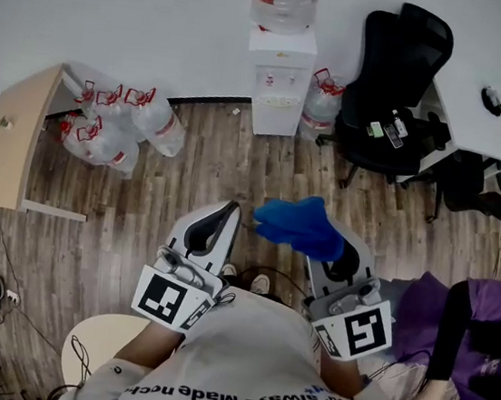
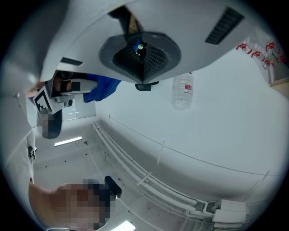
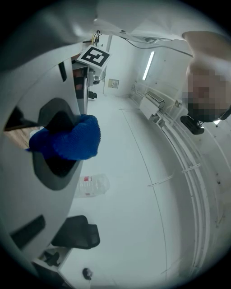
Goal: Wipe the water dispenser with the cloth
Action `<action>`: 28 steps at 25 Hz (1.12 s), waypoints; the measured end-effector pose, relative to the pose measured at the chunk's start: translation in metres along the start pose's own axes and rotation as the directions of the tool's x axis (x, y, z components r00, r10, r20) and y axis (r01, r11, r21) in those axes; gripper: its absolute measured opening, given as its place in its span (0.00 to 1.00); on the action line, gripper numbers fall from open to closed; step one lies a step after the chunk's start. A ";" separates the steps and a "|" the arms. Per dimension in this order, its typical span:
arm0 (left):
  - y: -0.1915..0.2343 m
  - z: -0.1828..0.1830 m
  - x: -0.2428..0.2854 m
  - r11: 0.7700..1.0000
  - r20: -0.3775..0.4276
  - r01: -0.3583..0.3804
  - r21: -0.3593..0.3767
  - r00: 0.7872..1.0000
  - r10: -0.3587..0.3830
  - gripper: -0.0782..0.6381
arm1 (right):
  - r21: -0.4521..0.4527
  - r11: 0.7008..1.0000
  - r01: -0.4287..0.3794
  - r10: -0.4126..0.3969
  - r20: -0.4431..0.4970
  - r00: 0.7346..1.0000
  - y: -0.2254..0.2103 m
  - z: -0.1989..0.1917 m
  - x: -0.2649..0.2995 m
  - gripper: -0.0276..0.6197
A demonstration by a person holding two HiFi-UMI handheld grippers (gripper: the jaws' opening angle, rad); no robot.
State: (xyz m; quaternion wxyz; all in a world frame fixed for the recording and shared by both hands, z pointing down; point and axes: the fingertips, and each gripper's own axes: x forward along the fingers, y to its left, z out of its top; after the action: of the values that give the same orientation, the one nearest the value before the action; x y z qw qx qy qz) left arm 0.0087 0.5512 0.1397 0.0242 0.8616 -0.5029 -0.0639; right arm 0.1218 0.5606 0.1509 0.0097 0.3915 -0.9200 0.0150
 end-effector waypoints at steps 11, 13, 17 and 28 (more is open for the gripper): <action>0.020 -0.006 0.023 1.000 -0.005 -0.017 -0.013 1.000 0.017 0.13 | 0.015 1.000 -0.010 0.010 -0.014 1.000 -0.019 -0.007 0.026 0.18; 0.028 -0.008 0.031 1.000 -0.002 -0.018 -0.017 1.000 0.018 0.13 | 0.011 1.000 -0.012 0.012 -0.018 1.000 -0.025 -0.009 0.036 0.18; 0.050 -0.009 0.052 0.999 -0.004 -0.023 -0.024 1.000 0.023 0.13 | 0.007 1.000 -0.018 0.018 -0.024 1.000 -0.037 -0.007 0.063 0.18; 0.127 0.003 0.107 1.000 -0.003 -0.010 -0.025 1.000 0.010 0.13 | 0.002 1.000 -0.019 0.019 -0.025 1.000 -0.064 0.005 0.154 0.18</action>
State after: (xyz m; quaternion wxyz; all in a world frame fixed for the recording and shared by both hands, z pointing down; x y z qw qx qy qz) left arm -0.0489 0.3953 0.1414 0.0362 0.8589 -0.5062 -0.0690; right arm 0.0610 0.4050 0.1519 0.0207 0.3826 -0.9234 0.0206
